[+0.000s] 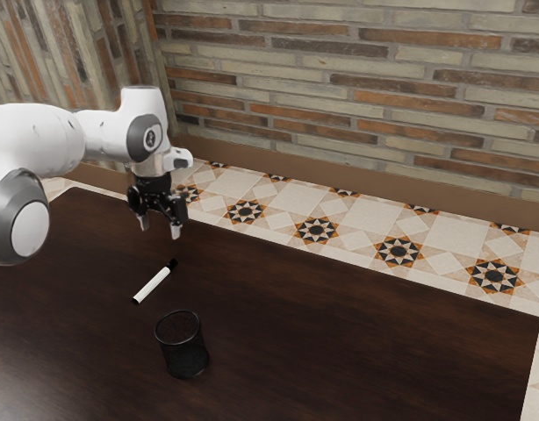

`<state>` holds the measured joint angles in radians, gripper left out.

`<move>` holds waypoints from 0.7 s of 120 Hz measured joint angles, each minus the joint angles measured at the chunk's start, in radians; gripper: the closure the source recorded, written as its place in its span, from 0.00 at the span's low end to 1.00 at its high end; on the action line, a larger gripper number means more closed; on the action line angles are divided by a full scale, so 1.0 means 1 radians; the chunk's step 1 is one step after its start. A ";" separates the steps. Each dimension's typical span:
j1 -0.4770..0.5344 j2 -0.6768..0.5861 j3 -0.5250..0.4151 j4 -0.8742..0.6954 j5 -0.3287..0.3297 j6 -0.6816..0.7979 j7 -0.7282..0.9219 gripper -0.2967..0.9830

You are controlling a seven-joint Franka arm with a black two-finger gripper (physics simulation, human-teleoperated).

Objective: Put the marker into the pen holder.

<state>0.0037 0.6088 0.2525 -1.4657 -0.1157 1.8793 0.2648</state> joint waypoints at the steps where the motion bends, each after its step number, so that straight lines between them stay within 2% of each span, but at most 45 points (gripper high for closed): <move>1: -0.001 -0.001 0.000 -0.003 0.005 0.004 -0.001 0.25; 15: -0.015 0.001 0.000 -0.047 0.050 0.068 0.011 0.25; 45: -0.019 -0.021 0.000 -0.215 -0.005 0.288 0.099 0.25; 84: -0.029 0.001 -0.001 -0.250 -0.044 0.410 0.197 0.25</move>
<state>-0.0256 0.6099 0.2517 -1.7156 -0.1594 2.2898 0.4618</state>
